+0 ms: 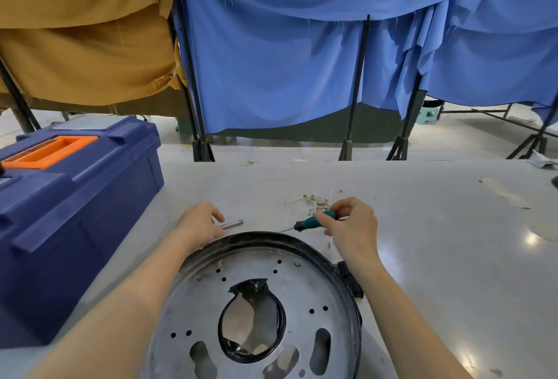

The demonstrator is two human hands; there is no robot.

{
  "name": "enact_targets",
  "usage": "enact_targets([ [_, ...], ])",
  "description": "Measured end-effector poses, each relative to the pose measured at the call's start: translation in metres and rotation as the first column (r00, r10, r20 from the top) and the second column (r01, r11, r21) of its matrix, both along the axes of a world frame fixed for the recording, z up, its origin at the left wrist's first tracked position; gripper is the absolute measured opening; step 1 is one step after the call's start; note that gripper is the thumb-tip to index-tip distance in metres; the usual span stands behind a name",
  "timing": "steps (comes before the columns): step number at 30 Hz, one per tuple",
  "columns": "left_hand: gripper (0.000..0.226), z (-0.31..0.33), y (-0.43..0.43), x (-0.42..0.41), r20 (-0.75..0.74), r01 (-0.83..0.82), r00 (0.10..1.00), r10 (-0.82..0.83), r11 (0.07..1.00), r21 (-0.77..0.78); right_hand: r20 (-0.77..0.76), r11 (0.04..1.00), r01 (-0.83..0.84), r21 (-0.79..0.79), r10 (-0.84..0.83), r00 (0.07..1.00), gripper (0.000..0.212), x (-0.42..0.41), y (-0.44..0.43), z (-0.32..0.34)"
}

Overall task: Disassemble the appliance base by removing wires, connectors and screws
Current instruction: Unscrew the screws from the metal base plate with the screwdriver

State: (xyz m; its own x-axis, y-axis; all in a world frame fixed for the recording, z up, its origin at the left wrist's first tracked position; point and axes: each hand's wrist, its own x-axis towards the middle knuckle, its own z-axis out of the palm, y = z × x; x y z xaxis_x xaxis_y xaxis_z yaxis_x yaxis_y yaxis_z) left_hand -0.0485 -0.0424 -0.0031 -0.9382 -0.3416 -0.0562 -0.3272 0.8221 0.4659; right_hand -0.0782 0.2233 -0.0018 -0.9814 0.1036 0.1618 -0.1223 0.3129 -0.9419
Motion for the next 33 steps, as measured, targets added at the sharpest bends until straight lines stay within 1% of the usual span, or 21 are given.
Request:
enact_targets([
  [2,0.017,-0.003,-0.001,-0.002,0.021,-0.008,1.0,0.01,0.999,-0.054,-0.014,0.987,-0.006,0.158,0.009,1.0,0.027,-0.001,0.002,-0.004],
  [4,0.003,-0.003,-0.002,-0.003,0.043,-0.015,0.999,0.019,0.995,-0.101,0.012,0.966,-0.049,0.255,0.047,0.999,0.029,-0.001,0.003,-0.007],
  [6,0.002,-0.004,-0.003,-0.004,0.073,-0.014,0.997,0.023,0.992,-0.127,0.065,0.935,-0.107,0.339,0.091,0.994,0.03,-0.001,0.002,-0.012],
  [8,0.008,-0.004,-0.003,-0.005,0.084,-0.013,0.996,0.027,0.987,-0.158,0.09,0.894,-0.148,0.422,0.121,0.989,0.029,-0.001,0.001,-0.016],
  [10,0.008,0.003,-0.001,-0.004,0.038,-0.034,0.998,0.041,0.984,-0.175,0.09,0.876,-0.171,0.452,0.145,0.985,0.024,-0.002,0.001,-0.016],
  [11,0.005,0.007,0.002,-0.004,-0.015,-0.046,0.999,0.045,0.987,-0.155,0.089,0.874,-0.182,0.45,0.158,0.983,0.02,-0.002,0.002,-0.015],
  [12,0.002,0.013,0.006,-0.004,-0.084,-0.051,0.996,0.043,0.994,-0.096,0.089,0.873,-0.192,0.449,0.17,0.981,0.017,-0.002,0.003,-0.014],
  [14,0.011,0.025,0.02,-0.002,-0.232,0.005,0.972,0.021,0.994,0.109,0.071,0.864,-0.189,0.467,0.176,0.982,0.012,-0.001,0.003,-0.01],
  [15,0.014,0.032,0.029,0.001,-0.298,0.072,0.955,-0.003,0.973,0.221,0.044,0.867,-0.175,0.467,0.175,0.984,0.014,0.0,0.004,-0.007],
  [16,0.017,0.037,0.04,0.006,-0.349,0.148,0.936,-0.039,0.945,0.292,0.005,0.884,-0.165,0.437,0.18,0.984,0.02,0.002,0.004,-0.002],
  [17,0.019,0.041,0.051,0.01,-0.387,0.221,0.918,-0.085,0.92,0.322,-0.037,0.914,-0.171,0.368,0.198,0.98,0.026,0.004,0.003,0.005],
  [19,0.021,0.042,0.073,0.018,-0.438,0.332,0.885,-0.159,0.874,0.355,-0.109,0.952,-0.258,0.164,0.277,0.955,0.026,0.013,0.002,0.021],
  [20,0.02,0.041,0.083,0.021,-0.456,0.372,0.871,-0.182,0.85,0.372,-0.139,0.943,-0.321,0.089,0.331,0.934,0.021,0.018,0.001,0.029],
  [22,0.017,0.037,0.097,0.026,-0.487,0.432,0.848,-0.21,0.806,0.405,-0.186,0.916,-0.401,0.021,0.397,0.899,0.016,0.027,-0.003,0.039],
  [24,0.015,0.036,0.103,0.031,-0.513,0.46,0.832,-0.211,0.779,0.427,-0.209,0.915,-0.404,-0.014,0.392,0.896,0.015,0.031,-0.006,0.042],
  [25,0.015,0.036,0.102,0.032,-0.519,0.461,0.829,-0.21,0.782,0.419,-0.209,0.916,-0.399,-0.034,0.384,0.899,0.012,0.032,-0.007,0.043],
  [26,0.016,0.037,0.1,0.034,-0.51,0.453,0.832,-0.218,0.798,0.398,-0.199,0.916,-0.396,-0.057,0.378,0.904,0.009,0.032,-0.006,0.044],
  [28,0.02,0.036,0.095,0.037,-0.436,0.414,0.864,-0.252,0.848,0.331,-0.158,0.913,-0.402,-0.075,0.387,0.908,0.004,0.031,-0.001,0.045],
  [29,0.021,0.034,0.093,0.04,-0.379,0.394,0.885,-0.27,0.868,0.302,-0.141,0.909,-0.413,-0.062,0.402,0.905,0.002,0.031,0.003,0.046],
  [31,0.02,0.028,0.092,0.045,-0.285,0.381,0.91,-0.301,0.879,0.287,-0.117,0.901,-0.434,-0.017,0.43,0.895,0.005,0.033,0.007,0.044],
  [33,0.021,0.021,0.092,0.049,-0.239,0.378,0.918,-0.318,0.883,0.278,-0.104,0.904,-0.426,0.027,0.426,0.899,0.008,0.04,0.006,0.038],
])
